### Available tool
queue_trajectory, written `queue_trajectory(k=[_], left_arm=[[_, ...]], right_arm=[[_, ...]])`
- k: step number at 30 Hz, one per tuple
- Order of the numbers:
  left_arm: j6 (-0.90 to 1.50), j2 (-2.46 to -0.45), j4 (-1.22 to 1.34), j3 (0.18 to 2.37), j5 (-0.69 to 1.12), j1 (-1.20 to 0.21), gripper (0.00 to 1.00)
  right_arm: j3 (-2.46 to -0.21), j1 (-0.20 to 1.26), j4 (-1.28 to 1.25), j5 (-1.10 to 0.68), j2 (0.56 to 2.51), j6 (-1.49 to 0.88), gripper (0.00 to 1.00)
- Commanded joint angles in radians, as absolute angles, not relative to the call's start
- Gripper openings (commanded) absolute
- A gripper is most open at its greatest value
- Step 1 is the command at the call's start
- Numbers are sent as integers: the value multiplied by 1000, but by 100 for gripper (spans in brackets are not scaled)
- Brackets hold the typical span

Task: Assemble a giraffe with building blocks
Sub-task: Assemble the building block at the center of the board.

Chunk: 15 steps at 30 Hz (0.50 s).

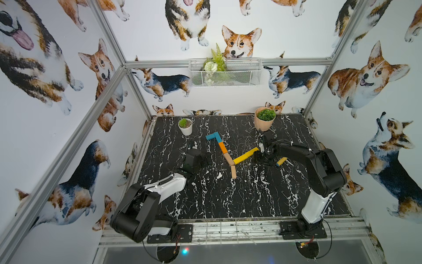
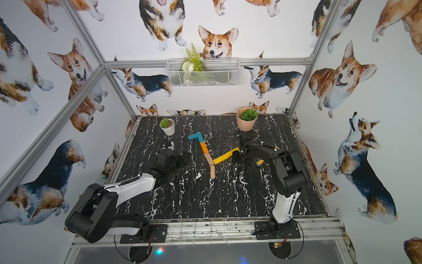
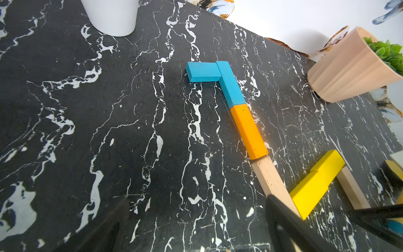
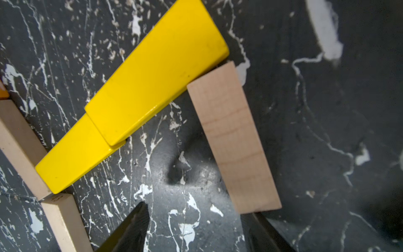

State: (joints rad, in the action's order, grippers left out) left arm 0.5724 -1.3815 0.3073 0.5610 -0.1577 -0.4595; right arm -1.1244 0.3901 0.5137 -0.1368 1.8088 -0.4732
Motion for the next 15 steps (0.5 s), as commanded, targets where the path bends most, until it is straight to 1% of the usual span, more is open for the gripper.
queue_trajectory(k=[1, 15], left_arm=[[561, -1377, 312, 558, -175, -461, 100], [553, -1364, 300, 560, -186, -460, 100]], right_arm=[[-1130, 386, 544, -101, 1810, -459, 71], [-1159, 367, 587, -36, 1791, -429, 71]])
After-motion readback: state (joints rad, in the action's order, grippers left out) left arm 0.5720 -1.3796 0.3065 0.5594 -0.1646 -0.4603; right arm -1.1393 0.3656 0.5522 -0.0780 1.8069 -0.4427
